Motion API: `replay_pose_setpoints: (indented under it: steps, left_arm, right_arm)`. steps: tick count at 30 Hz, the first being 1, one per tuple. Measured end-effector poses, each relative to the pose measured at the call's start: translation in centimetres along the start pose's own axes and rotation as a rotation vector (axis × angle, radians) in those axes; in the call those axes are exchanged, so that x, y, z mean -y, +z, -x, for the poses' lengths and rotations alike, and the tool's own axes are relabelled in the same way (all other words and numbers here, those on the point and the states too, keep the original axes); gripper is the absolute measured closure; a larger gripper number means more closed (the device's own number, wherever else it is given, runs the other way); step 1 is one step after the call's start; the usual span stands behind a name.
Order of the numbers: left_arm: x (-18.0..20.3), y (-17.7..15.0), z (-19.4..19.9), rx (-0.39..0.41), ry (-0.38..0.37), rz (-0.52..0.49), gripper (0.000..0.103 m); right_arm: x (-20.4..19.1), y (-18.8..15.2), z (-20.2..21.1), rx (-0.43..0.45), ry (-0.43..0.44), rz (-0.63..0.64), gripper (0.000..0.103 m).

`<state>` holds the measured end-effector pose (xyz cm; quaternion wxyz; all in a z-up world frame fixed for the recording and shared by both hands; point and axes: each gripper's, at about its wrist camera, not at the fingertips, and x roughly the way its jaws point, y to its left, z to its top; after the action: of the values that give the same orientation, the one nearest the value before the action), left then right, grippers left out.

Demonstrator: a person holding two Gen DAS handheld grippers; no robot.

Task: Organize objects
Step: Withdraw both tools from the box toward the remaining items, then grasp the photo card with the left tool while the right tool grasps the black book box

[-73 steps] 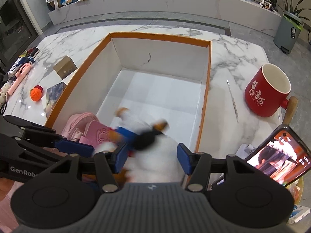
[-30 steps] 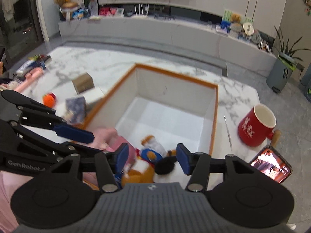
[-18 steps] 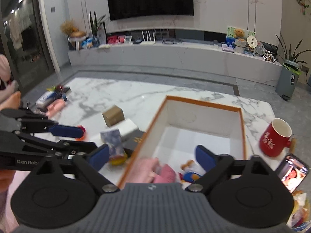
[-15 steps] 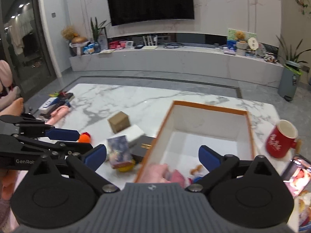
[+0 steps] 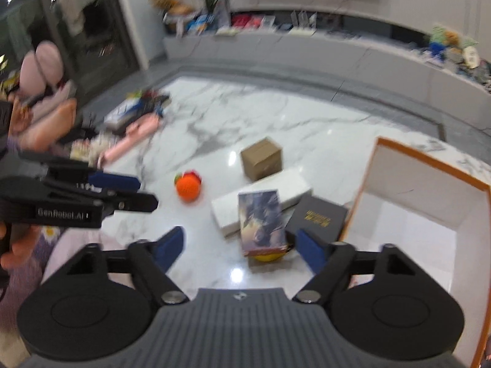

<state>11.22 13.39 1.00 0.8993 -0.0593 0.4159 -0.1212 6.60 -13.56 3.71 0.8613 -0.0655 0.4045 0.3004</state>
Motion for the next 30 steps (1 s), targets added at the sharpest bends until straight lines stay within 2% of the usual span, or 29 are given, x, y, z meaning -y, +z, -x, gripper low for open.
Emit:
replay_pose_setpoints:
  steps: [4,8,12,15,17,18,19,22,26,29,30]
  left_arm:
    - [-0.7,0.1,-2.0,-0.032,-0.022,-0.013,0.053]
    - [-1.1,0.4,-4.5,-0.073,-0.067,-0.015,0.055]
    - [-1.4,0.9,-7.2,-0.089,-0.112,0.034,0.055]
    - [-1.4,1.4,-9.3,-0.135,-0.131,0.082,0.055]
    - [-1.4,1.4,-10.4,-0.181,-0.144,0.127,0.055]
    - [-1.4,1.3,-10.9,-0.196,-0.154,0.150,0.055]
    - [-1.5,1.2,-11.2,-0.206,-0.159,0.170,0.055]
    - [-1.5,0.8,-12.3,-0.229,-0.149,0.226,0.055]
    - [-1.8,0.3,-13.4,-0.265,-0.178,0.332,0.055]
    - [-1.8,0.2,-13.9,-0.260,-0.173,0.372,0.050]
    - [-1.8,0.2,-14.0,-0.255,-0.173,0.390,0.049]
  right_arm:
    - [-0.6,0.9,-3.1,-0.072,-0.010,0.094,0.035]
    - [-0.9,1.5,-6.7,-0.137,-0.033,0.164,0.037]
    - [-0.7,2.2,-9.7,-0.227,-0.122,0.262,0.057]
    - [-0.1,2.6,-11.2,-0.305,-0.131,0.372,0.058]
    - [0.5,2.7,-11.9,-0.350,-0.131,0.411,0.065]
    - [0.8,2.8,-12.3,-0.370,-0.138,0.428,0.074]
    - [1.1,3.0,-12.8,-0.385,-0.148,0.447,0.078]
    - [1.8,3.3,-13.9,-0.405,-0.160,0.478,0.078]
    - [2.4,3.3,-14.9,-0.428,-0.113,0.443,0.079]
    - [2.4,3.3,-15.2,-0.418,-0.122,0.453,0.081]
    - [2.5,3.2,-15.3,-0.426,-0.120,0.455,0.085]
